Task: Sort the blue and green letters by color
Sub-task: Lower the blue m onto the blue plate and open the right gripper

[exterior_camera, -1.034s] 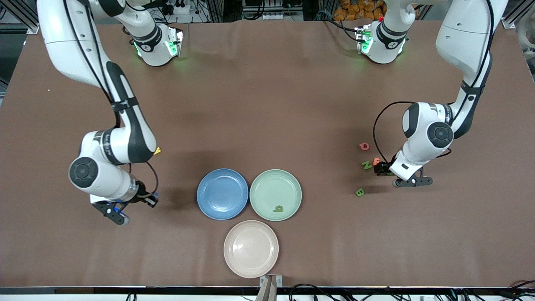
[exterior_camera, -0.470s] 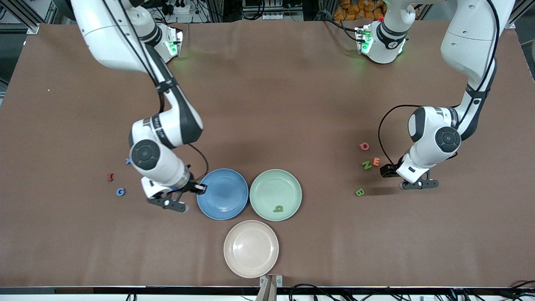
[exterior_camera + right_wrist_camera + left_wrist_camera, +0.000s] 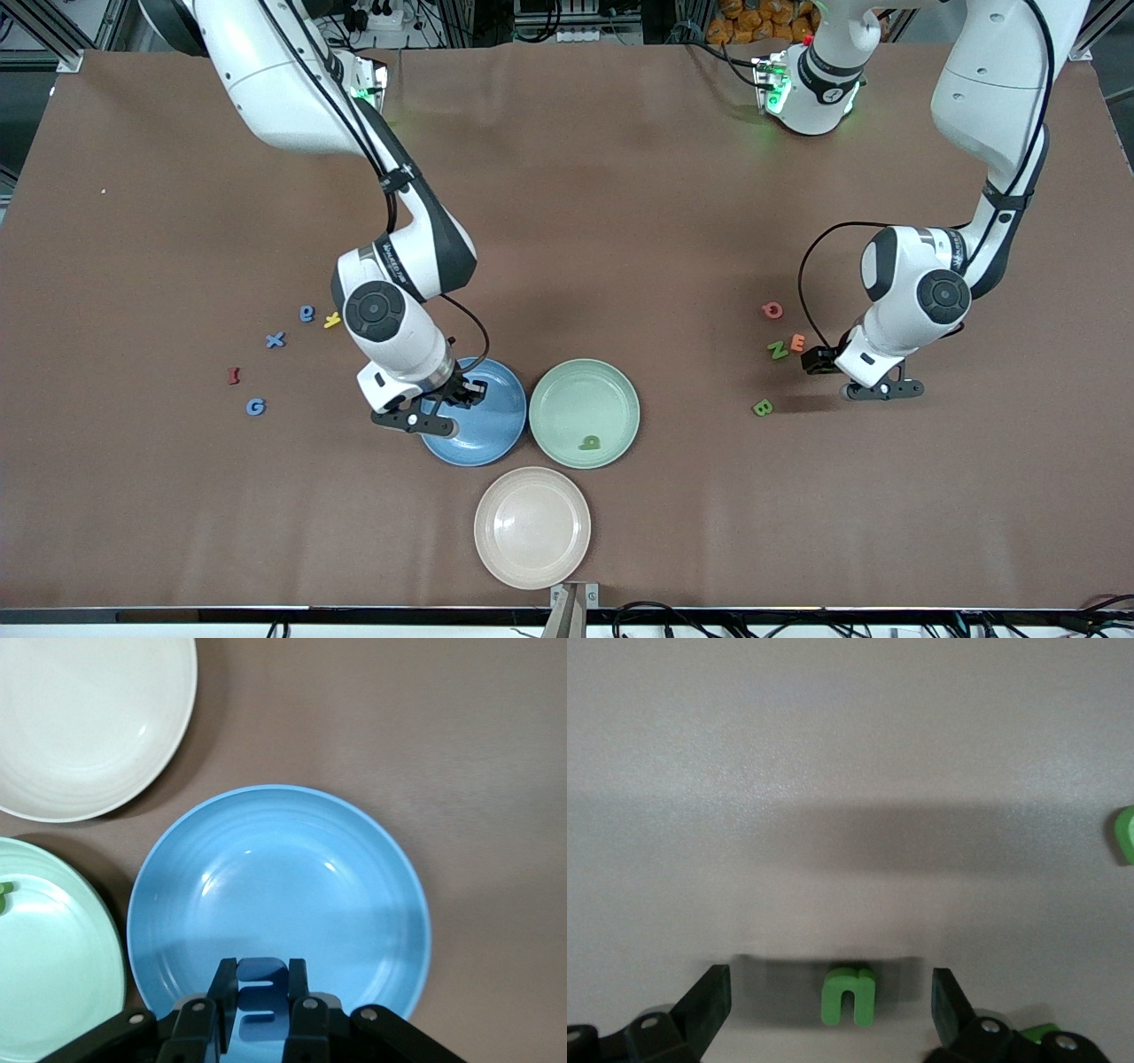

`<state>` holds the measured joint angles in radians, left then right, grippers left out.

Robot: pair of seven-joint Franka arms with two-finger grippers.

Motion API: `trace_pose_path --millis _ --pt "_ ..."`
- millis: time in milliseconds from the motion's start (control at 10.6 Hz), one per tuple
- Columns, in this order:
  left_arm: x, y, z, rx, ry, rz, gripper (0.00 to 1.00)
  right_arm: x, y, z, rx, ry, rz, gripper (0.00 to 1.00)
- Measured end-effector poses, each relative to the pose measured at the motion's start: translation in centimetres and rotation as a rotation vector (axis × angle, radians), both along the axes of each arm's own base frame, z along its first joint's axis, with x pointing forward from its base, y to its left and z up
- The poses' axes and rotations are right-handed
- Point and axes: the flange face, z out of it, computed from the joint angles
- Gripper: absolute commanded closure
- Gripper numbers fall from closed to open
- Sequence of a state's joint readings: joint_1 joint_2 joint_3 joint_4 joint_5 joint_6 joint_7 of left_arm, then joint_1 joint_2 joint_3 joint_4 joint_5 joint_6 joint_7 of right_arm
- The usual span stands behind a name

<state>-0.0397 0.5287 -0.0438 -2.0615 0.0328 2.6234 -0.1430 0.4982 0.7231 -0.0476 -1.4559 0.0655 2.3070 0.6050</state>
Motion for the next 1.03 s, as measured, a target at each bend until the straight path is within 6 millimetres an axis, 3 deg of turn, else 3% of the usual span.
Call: trace_pose_path --millis 94,564,846,1034 --pt "-0.1 0.0 -0.1 0.0 0.0 0.0 0.0 -0.1 0.4 -0.8 0.001 -0.005 0.006 0.0" --pt "-0.6 0.0 -0.5 -0.002 -0.012 0.0 0.0 0.6 0.0 -0.5 -0.011 -0.03 0.094 0.0" --pt "-0.4 -0.4 -0.2 -0.005 -0.022 -0.007 0.0 2.3 -3.3 -0.2 -0.033 -0.045 0.174 0.0" --pt "-0.5 -0.5 -0.2 -0.005 -0.021 -0.008 0.0 3.7 -7.6 -0.3 -0.058 -0.027 0.238 0.0"
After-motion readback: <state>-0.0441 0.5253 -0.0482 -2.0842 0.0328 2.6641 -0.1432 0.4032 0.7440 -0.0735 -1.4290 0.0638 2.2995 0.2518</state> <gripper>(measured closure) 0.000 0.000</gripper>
